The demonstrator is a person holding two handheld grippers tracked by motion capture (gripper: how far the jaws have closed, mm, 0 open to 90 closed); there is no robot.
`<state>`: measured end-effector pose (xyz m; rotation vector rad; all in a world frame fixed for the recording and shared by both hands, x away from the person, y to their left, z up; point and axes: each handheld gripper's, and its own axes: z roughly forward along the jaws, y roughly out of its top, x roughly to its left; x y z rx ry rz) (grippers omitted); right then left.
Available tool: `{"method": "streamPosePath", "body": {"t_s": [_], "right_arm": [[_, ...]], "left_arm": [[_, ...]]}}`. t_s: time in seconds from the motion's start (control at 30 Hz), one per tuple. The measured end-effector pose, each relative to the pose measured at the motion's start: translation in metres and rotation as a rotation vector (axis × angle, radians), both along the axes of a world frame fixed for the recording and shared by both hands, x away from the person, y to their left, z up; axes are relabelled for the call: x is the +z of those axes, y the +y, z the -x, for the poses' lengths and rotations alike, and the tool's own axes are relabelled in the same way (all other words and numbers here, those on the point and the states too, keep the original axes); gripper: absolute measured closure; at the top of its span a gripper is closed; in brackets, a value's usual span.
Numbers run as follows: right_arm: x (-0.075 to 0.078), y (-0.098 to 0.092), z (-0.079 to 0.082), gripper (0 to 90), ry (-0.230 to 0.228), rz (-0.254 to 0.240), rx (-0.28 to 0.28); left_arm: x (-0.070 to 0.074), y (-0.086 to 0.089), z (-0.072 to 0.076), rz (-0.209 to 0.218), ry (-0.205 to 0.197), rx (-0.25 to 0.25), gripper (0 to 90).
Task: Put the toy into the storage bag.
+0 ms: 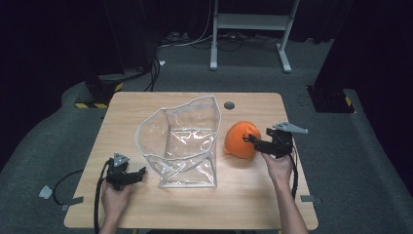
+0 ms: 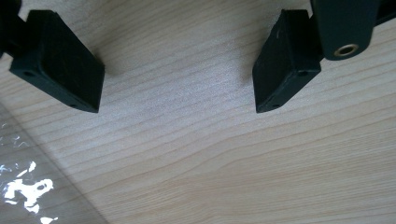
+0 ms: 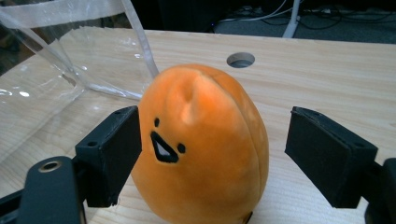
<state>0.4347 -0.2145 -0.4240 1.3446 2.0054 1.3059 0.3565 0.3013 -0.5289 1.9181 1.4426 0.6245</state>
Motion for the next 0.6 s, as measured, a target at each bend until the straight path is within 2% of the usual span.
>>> {"method": "streamPosePath", "body": {"t_s": [0.1,0.23,0.3,0.6], "right_arm": [[0.003,0.002,-0.002,18.1,-0.006,0.005,0.009],[0.004,0.005,-0.007,18.1,0.004,0.014,0.020],[0.002,0.008,-0.011,18.1,0.025,0.020,0.029],[0.001,0.012,-0.021,18.1,0.040,0.023,0.034]], "left_arm": [[0.000,0.000,0.000,0.000,0.000,0.000,17.0],[0.000,0.000,0.000,0.000,0.000,0.001,17.0],[0.000,0.000,0.000,0.002,-0.001,0.001,17.0],[0.000,0.000,0.000,0.000,0.000,0.000,17.0]]}}
